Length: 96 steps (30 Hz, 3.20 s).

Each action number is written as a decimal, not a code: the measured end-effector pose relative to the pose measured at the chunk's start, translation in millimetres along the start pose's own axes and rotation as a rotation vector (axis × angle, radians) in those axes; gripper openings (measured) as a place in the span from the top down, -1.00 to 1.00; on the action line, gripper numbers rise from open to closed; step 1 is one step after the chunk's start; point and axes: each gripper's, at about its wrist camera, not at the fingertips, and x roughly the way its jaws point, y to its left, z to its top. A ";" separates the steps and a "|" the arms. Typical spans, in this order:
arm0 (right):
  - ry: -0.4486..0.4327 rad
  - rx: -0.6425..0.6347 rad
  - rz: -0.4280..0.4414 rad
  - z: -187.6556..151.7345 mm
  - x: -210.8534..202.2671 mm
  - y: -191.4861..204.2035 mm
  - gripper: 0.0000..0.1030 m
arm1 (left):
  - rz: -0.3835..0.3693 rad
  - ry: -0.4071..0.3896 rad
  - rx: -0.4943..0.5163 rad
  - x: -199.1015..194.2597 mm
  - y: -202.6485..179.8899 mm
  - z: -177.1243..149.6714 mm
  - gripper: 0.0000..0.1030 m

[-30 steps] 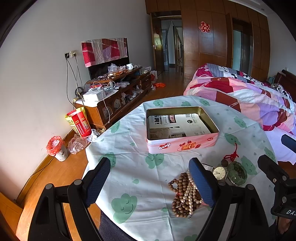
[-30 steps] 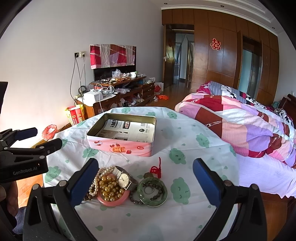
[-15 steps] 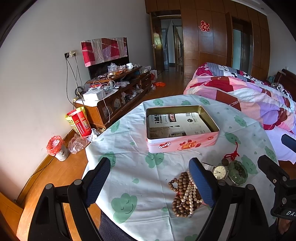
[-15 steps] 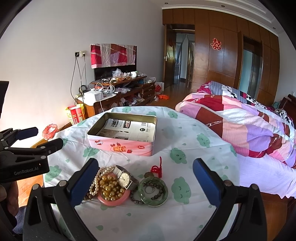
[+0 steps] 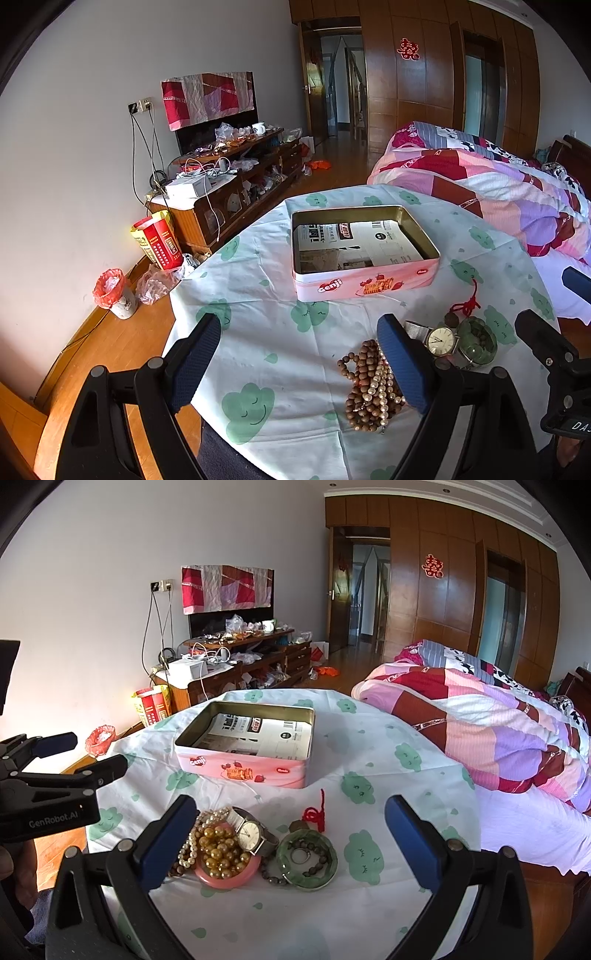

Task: Organize jewelry
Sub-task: 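Grasp the brown wooden bead strand with the left gripper while the right grasps the red string knot, then carry the bead strand and red knot into the pink tin while both grippers open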

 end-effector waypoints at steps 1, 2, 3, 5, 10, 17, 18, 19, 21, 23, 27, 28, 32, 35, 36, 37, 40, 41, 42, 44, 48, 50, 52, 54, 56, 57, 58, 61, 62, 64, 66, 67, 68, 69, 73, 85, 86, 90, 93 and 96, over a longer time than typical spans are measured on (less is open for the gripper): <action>0.000 0.001 0.000 0.1 0.0 0.0 -1.00 | 0.001 0.001 0.001 0.5 0.5 -0.9 -0.68; 0.000 0.001 0.000 -0.2 0.1 0.2 -1.00 | 0.001 0.002 0.001 0.8 0.4 -0.8 -0.68; -0.001 0.000 -0.001 -0.1 0.2 0.2 -1.00 | 0.002 0.004 0.003 2.2 0.3 -1.1 -0.68; -0.001 -0.002 -0.006 -1.6 1.0 0.4 -1.00 | 0.005 0.010 0.007 7.8 1.2 -3.3 -0.68; 0.026 -0.021 -0.023 -11.5 16.7 -2.9 -1.00 | 0.003 0.078 0.006 36.0 6.8 -15.1 -0.68; 0.116 -0.014 -0.040 -28.5 49.0 -20.3 -0.86 | -0.037 0.130 0.028 64.0 -5.1 -31.3 -0.68; 0.127 -0.009 -0.038 -30.4 52.4 -22.0 -0.81 | -0.045 0.130 0.033 65.7 -8.0 -32.0 -0.68; 0.138 -0.003 -0.034 -31.9 56.0 -23.7 -0.78 | -0.055 0.131 0.035 68.3 -11.0 -32.4 -0.68; 0.165 0.009 -0.015 -36.1 63.2 -27.0 -0.65 | -0.077 0.130 0.032 70.8 -14.2 -30.9 -0.68; 0.181 0.008 -0.005 -37.6 67.5 -26.4 -0.62 | -0.101 0.124 0.035 75.0 -20.3 -30.2 -0.68; 0.180 0.004 -0.005 -37.2 70.0 -27.3 -0.62 | -0.134 0.153 0.062 88.3 -30.9 -31.6 -0.26; 0.179 0.004 -0.005 -36.8 70.0 -27.7 -0.62 | -0.134 0.177 0.069 94.8 -33.0 -34.4 -0.12; 0.171 0.007 -0.002 -33.9 71.1 -30.9 -0.62 | -0.211 0.216 0.025 102.2 -29.2 -38.6 0.45; 0.167 0.003 0.006 -29.1 75.6 -29.6 -0.62 | -0.272 0.204 0.014 97.1 -28.3 -35.2 0.73; 0.167 0.005 0.012 -27.7 77.3 -29.8 -0.62 | -0.288 0.203 0.005 95.8 -26.7 -33.9 0.74; 0.168 0.007 0.017 -26.3 79.0 -30.7 -0.62 | -0.302 0.203 -0.011 94.7 -23.8 -31.9 0.74; 0.171 0.011 0.008 -22.2 85.1 -34.9 -0.62 | -0.302 0.180 -0.039 88.8 -13.9 -23.8 0.74; 0.178 0.014 0.007 -21.1 87.7 -37.3 -0.59 | -0.300 0.171 -0.044 87.7 -11.2 -21.1 0.74; 0.183 0.020 0.010 -20.5 89.6 -39.4 -0.57 | -0.296 0.156 -0.049 84.7 -8.2 -17.1 0.74; 0.197 0.035 0.017 -20.2 94.0 -43.9 -0.56 | -0.282 0.128 -0.050 79.3 -2.4 -11.3 0.74; 0.217 0.034 0.026 -21.6 98.9 -45.6 -0.49 | -0.254 0.078 -0.044 71.8 6.4 -0.7 0.74; 0.229 0.024 0.037 -21.9 102.0 -43.1 -0.43 | -0.232 0.058 -0.026 71.3 6.4 2.1 0.74; 0.239 0.016 0.045 -22.3 104.5 -41.5 -0.37 | -0.233 0.058 -0.031 73.9 9.0 1.1 0.74; 0.252 0.010 0.055 -22.3 107.5 -40.3 -0.25 | -0.236 0.067 -0.037 77.9 10.0 -0.1 0.74; 0.260 0.008 0.067 -21.9 109.3 -39.5 -0.21 | -0.244 0.075 -0.049 79.5 11.1 -2.4 0.74; 0.265 0.005 0.070 -21.8 110.5 -38.7 -0.19 | -0.243 0.077 -0.049 79.8 11.6 -3.0 0.74; 0.271 0.003 0.075 -21.5 112.1 -38.8 -0.15 | -0.241 0.080 -0.051 80.9 11.7 -3.4 0.74; 0.292 0.004 0.106 -20.9 117.9 -38.6 0.25 | -0.242 0.084 -0.056 81.2 12.1 -3.6 0.74; 0.297 0.011 0.131 -20.8 119.0 -39.2 0.61 | -0.243 0.084 -0.058 81.0 12.7 -3.7 0.74; 0.301 0.012 0.142 -20.5 119.4 -39.4 0.82 | -0.243 0.083 -0.056 80.9 13.1 -3.8 0.74; 0.284 0.025 0.161 -20.1 115.8 -41.3 0.84 | -0.244 0.078 -0.057 79.6 13.0 -2.9 0.74; 0.276 0.034 0.168 -19.4 113.3 -42.9 0.84 | -0.245 0.075 -0.058 78.9 13.4 -2.2 0.74; 0.266 0.038 0.169 -18.5 110.2 -43.2 0.85 | -0.247 0.071 -0.057 78.1 13.1 -1.3 0.74; 0.254 0.042 0.169 -16.7 107.2 -44.3 0.85 | -0.249 0.067 -0.057 76.9 13.2 -0.3 0.74; 0.217 0.051 0.176 -3.7 96.4 -47.6 0.85 | -0.257 0.042 -0.050 70.2 11.1 6.1 0.74; 0.162 0.027 0.187 27.0 87.4 -51.7 0.85 | -0.252 -0.033 -0.034 62.2 10.8 35.6 0.74; 0.159 0.019 0.187 29.3 87.9 -50.6 0.85 | -0.251 -0.039 -0.031 62.2 10.2 37.8 0.74; 0.149 0.006 0.190 36.5 89.2 -49.2 0.85 | -0.240 -0.055 -0.016 64.5 8.8 46.1 0.74; 0.137 -0.001 0.193 42.8 90.9 -48.0 0.85 | -0.221 -0.066 -0.007 67.8 6.9 52.7 0.74; 0.123 -0.009 0.194 49.7 93.6 -46.1 0.85 | -0.191 -0.074 0.001 73.6 4.7 59.1 0.74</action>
